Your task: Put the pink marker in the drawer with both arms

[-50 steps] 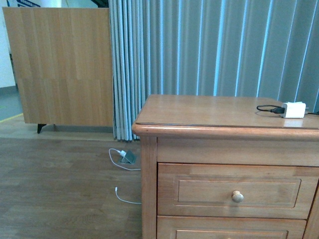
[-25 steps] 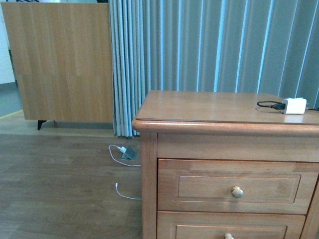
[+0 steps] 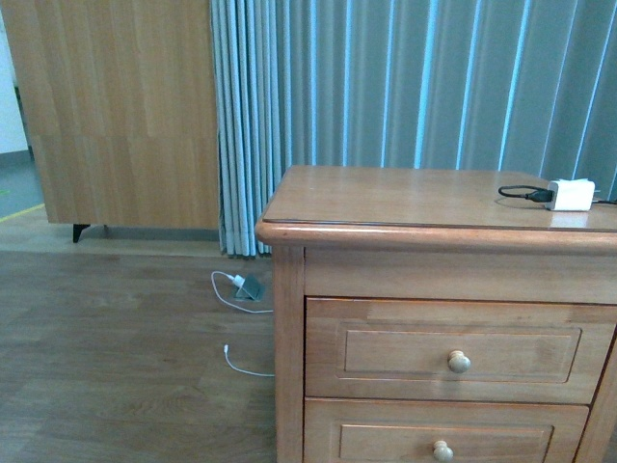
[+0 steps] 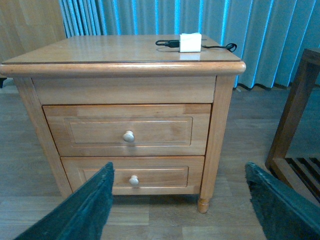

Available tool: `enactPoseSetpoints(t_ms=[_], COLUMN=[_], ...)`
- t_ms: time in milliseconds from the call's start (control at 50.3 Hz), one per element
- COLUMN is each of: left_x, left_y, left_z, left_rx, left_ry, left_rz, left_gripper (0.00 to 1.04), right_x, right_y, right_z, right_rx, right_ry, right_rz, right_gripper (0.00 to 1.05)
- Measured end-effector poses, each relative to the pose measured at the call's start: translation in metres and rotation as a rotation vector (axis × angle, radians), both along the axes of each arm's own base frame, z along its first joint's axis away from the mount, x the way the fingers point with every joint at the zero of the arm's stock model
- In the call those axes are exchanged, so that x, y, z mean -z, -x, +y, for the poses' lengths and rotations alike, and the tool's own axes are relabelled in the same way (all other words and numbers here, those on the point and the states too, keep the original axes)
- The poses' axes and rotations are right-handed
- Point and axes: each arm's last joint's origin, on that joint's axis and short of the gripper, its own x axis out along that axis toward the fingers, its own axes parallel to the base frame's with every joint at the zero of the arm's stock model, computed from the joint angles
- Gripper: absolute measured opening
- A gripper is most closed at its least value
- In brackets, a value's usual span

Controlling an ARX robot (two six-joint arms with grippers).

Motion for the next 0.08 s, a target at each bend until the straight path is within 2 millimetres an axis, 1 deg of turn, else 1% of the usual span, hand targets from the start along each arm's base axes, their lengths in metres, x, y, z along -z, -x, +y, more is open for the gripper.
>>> enactPoseSetpoints(t_ms=[60,80], left_x=[0.0,0.0], left_y=[0.0,0.0], left_z=[0.0,0.0], left_rx=[0.0,0.0], left_ry=[0.0,0.0], left_rz=[0.0,0.0], left_gripper=[0.99,0.99], right_x=[0.0,0.0], right_y=[0.0,0.0], right_z=[0.0,0.0], right_rx=[0.0,0.0], right_ry=[0.0,-0.001], right_rz=[0.0,0.0], right_gripper=[0.96,0.98])
